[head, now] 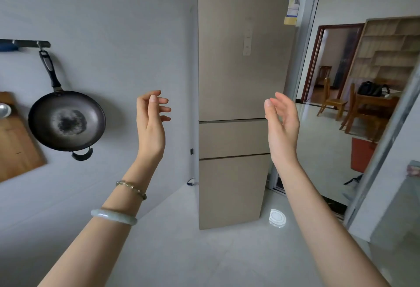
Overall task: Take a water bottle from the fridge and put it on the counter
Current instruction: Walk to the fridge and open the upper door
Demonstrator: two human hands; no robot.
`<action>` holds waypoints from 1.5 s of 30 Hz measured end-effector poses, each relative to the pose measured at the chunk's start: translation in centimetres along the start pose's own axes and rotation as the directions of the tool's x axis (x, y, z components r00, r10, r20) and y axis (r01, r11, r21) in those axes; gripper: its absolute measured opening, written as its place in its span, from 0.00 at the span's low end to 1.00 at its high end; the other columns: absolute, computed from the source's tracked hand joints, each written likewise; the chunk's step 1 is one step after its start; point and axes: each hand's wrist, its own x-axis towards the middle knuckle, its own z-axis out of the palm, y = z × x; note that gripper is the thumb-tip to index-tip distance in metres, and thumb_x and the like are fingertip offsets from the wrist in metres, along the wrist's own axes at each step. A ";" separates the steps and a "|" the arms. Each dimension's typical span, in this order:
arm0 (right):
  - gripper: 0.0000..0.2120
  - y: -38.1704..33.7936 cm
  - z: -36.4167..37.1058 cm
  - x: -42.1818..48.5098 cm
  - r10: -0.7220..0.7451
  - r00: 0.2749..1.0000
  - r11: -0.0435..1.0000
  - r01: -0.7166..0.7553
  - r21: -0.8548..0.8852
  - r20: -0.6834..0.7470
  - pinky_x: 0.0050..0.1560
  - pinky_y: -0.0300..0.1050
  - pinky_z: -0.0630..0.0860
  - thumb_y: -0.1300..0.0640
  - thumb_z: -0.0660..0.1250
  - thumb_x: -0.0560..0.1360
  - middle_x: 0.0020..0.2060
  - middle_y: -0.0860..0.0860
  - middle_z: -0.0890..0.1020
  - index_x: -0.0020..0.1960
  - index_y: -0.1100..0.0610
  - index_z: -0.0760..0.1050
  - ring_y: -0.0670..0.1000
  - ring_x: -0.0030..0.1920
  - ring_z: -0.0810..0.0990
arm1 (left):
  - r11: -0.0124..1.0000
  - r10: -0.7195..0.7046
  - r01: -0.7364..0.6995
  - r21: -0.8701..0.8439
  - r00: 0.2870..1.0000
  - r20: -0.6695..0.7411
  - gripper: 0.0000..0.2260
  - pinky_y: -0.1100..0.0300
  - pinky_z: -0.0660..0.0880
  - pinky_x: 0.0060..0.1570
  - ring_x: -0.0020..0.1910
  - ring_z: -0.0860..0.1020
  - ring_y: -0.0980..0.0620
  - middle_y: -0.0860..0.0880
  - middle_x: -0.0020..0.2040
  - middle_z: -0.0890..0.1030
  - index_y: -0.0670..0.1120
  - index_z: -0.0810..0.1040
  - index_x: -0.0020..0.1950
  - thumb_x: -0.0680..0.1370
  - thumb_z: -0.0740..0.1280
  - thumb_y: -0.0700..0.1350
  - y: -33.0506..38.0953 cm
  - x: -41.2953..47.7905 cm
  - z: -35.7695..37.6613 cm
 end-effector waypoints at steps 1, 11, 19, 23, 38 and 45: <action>0.16 0.9 0.3 0.8 0.000 1.000 1.000 0.000 -0.002 -0.003 0.58 0.37 0.75 0.56 0.66 0.78 0.61 0.56 0.77 0.65 0.57 0.71 0.49 0.61 0.76 | 1.000 0.001 -0.001 -0.001 1.000 0.006 0.11 0.63 0.74 0.41 0.42 0.77 0.55 0.53 0.47 0.78 0.51 0.73 0.55 0.81 0.54 0.53 -0.9 0.7 0.4; 0.12 11.6 5.0 11.3 -0.023 1.000 0.998 0.023 0.052 0.008 0.50 0.33 0.74 0.58 0.67 0.77 0.53 0.56 0.77 0.60 0.55 0.72 0.48 0.53 0.76 | 1.000 0.012 -0.011 0.014 1.000 -0.005 0.13 0.62 0.73 0.41 0.43 0.77 0.54 0.54 0.47 0.77 0.48 0.72 0.57 0.81 0.53 0.53 -11.2 9.5 5.6; 0.12 18.4 9.7 19.0 -0.036 0.999 0.996 0.033 0.077 0.035 0.51 0.35 0.76 0.57 0.67 0.77 0.53 0.55 0.78 0.59 0.53 0.72 0.49 0.53 0.77 | 0.999 0.017 -0.016 0.031 1.000 -0.025 0.12 0.63 0.73 0.41 0.43 0.77 0.54 0.53 0.48 0.77 0.51 0.72 0.56 0.80 0.53 0.53 -17.9 16.7 8.1; 0.12 22.0 12.5 22.0 -0.036 0.998 0.997 0.033 0.073 0.046 0.51 0.35 0.75 0.57 0.67 0.77 0.53 0.56 0.78 0.59 0.54 0.72 0.50 0.52 0.77 | 1.000 0.015 -0.014 0.027 0.999 -0.035 0.13 0.62 0.73 0.41 0.44 0.77 0.53 0.52 0.48 0.77 0.51 0.72 0.56 0.79 0.54 0.54 -21.8 20.8 8.6; 0.12 31.3 22.7 30.2 -0.076 0.997 0.997 0.077 0.026 -0.020 0.50 0.31 0.73 0.56 0.68 0.76 0.54 0.56 0.78 0.59 0.52 0.73 0.44 0.51 0.77 | 1.000 0.027 -0.027 -0.013 0.999 0.022 0.12 0.62 0.73 0.42 0.45 0.76 0.53 0.53 0.48 0.77 0.50 0.71 0.57 0.80 0.53 0.53 -32.6 35.0 9.0; 0.13 33.4 23.7 33.0 -0.097 0.995 0.995 0.097 0.015 -0.026 0.49 0.29 0.72 0.57 0.68 0.76 0.55 0.56 0.78 0.59 0.52 0.73 0.44 0.52 0.77 | 0.999 0.022 -0.021 -0.039 0.999 0.024 0.12 0.62 0.73 0.42 0.45 0.76 0.53 0.53 0.49 0.76 0.51 0.72 0.56 0.80 0.54 0.54 -35.3 37.2 10.7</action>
